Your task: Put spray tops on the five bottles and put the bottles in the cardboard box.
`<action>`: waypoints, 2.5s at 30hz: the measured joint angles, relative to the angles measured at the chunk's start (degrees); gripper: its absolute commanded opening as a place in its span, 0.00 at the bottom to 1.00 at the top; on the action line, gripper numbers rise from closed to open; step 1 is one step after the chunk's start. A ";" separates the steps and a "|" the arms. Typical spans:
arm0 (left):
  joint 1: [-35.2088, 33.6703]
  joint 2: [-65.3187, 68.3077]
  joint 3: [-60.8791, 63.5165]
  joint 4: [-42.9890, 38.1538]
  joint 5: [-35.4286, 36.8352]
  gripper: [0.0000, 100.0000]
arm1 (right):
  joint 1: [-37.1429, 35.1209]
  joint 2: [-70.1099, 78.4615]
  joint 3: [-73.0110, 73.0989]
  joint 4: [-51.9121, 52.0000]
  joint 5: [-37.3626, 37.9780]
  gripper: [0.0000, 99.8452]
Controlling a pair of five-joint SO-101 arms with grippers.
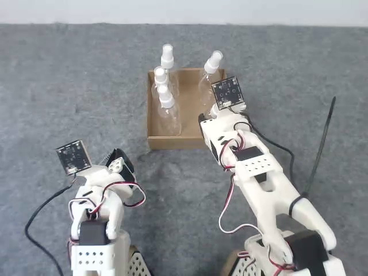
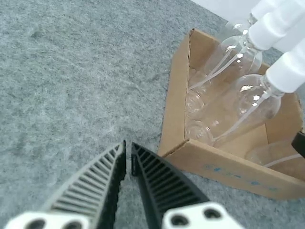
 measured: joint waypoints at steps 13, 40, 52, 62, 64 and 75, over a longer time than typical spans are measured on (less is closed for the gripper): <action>0.00 0.00 0.00 0.00 0.00 0.01 | -0.18 0.09 0.00 0.00 -0.09 0.29; 0.00 0.00 0.00 0.00 0.00 0.01 | -0.88 -3.96 0.00 8.26 2.11 0.36; 0.00 0.00 0.00 0.00 0.00 0.01 | -0.88 -11.78 0.00 16.53 2.11 0.36; 0.00 0.00 0.00 0.00 0.00 0.01 | -0.88 -21.63 0.00 27.78 2.64 0.36; 0.00 0.00 0.00 0.00 0.00 0.01 | -0.88 -24.26 0.00 30.07 2.64 0.36; 0.00 0.00 0.00 0.00 0.00 0.01 | -0.88 -37.45 0.00 36.13 2.64 0.16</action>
